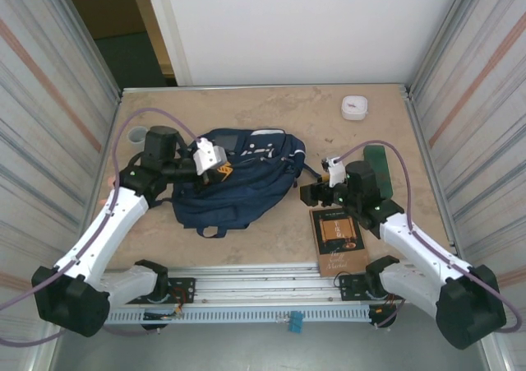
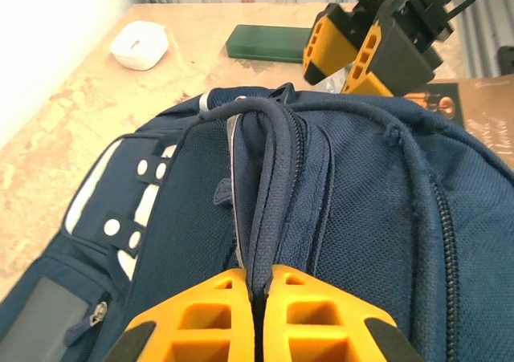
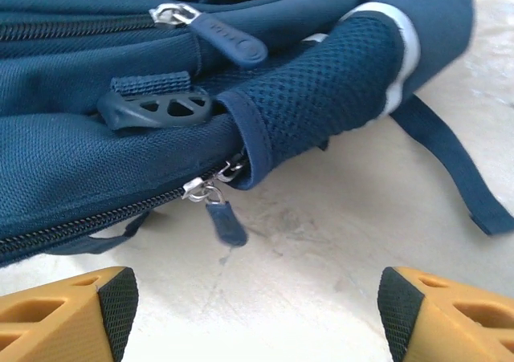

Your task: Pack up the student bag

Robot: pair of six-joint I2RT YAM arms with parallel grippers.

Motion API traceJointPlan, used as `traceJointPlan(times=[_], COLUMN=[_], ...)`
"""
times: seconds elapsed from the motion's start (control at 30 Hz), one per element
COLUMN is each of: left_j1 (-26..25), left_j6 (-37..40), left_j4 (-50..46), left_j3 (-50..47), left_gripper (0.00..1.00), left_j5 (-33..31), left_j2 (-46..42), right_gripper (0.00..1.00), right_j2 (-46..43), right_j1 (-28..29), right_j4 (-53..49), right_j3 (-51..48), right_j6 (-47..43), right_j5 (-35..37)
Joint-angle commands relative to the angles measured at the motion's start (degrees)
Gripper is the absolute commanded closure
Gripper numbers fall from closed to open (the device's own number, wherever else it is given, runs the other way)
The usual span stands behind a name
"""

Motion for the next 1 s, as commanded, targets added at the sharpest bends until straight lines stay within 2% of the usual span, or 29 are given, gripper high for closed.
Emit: traceJointPlan(times=[0.0,0.13,0.3,0.5,0.73,0.8,0.97], left_j1=[2.30,3.49,3.76,3.79,3.83,3.80,2.63], left_j6=[1.55,2.62,2.93,2.96,-0.66,-2.08,-6.71], left_j4=[0.21,-1.05,-1.01,-0.67,3.86,5.10,7.16], left_j3=[5.09,6.56,6.59,6.18,2.94,2.00,0.88], left_gripper=[1.00,1.00,1.00,1.00,1.00,1.00,1.00], left_j5=[10.82,12.52,14.26,14.18,6.32,3.55,-5.30], left_j2=[-0.29,0.63,1.58,2.43,0.92,0.59,-0.20], right_gripper=[0.22,0.24,0.27,0.48,0.85,0.99,1.00], right_j2=[2.19,4.98,10.95,16.01,12.51,10.82,6.20], right_j1=[1.41,3.65,3.77,4.10,4.12,4.13,4.21], right_j4=[5.70,10.35,15.68,17.79,12.17,9.96,3.26], right_j3=[-1.31,-2.82,-2.28,1.56,1.95,1.90,2.39], right_j6=[-7.61,-10.98,-13.32,-14.58,-16.91,-17.28,-18.23], right_j5=[-3.70,-1.81,-1.20,-5.50,-7.38,-7.65,-7.91])
